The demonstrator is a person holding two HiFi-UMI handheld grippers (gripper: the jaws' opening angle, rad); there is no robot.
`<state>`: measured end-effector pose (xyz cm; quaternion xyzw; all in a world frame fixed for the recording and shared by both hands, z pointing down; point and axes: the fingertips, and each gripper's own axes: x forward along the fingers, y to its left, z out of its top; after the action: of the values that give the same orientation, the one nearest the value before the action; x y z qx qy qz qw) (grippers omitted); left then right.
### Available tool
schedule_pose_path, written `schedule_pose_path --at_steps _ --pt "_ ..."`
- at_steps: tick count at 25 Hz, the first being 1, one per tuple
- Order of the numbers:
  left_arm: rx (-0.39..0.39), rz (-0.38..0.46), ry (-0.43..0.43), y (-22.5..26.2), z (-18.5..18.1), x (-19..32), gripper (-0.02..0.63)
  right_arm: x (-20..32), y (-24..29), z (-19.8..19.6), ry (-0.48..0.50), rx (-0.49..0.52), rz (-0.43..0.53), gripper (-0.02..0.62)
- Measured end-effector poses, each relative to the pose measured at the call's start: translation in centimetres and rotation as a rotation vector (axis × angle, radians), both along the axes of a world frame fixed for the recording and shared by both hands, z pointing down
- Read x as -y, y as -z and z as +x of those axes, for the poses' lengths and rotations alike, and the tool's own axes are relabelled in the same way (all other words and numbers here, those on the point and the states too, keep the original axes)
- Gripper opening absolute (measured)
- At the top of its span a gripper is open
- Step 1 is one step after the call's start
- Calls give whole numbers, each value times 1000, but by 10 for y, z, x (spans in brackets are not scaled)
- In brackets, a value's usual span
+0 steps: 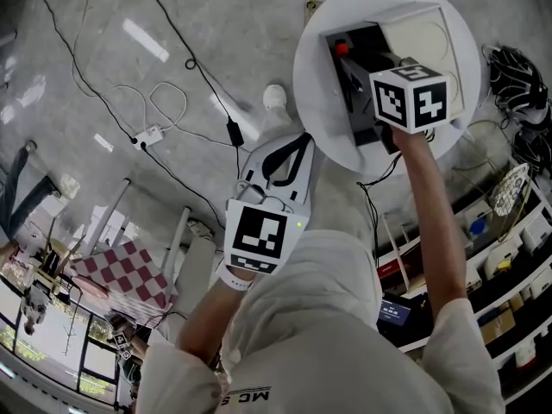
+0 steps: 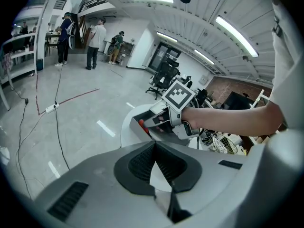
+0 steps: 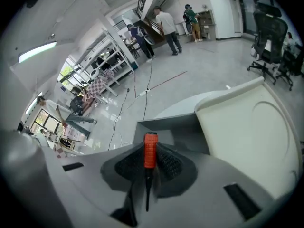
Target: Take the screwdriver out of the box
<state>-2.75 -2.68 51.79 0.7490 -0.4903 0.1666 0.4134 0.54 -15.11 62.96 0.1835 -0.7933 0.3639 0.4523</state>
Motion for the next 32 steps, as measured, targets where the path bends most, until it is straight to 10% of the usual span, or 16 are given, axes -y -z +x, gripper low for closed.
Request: schedule_pose_path --at_steps 32 --pt "78 184 -75 98 12 -28 9 -42 197 63 -209 243 371 124"
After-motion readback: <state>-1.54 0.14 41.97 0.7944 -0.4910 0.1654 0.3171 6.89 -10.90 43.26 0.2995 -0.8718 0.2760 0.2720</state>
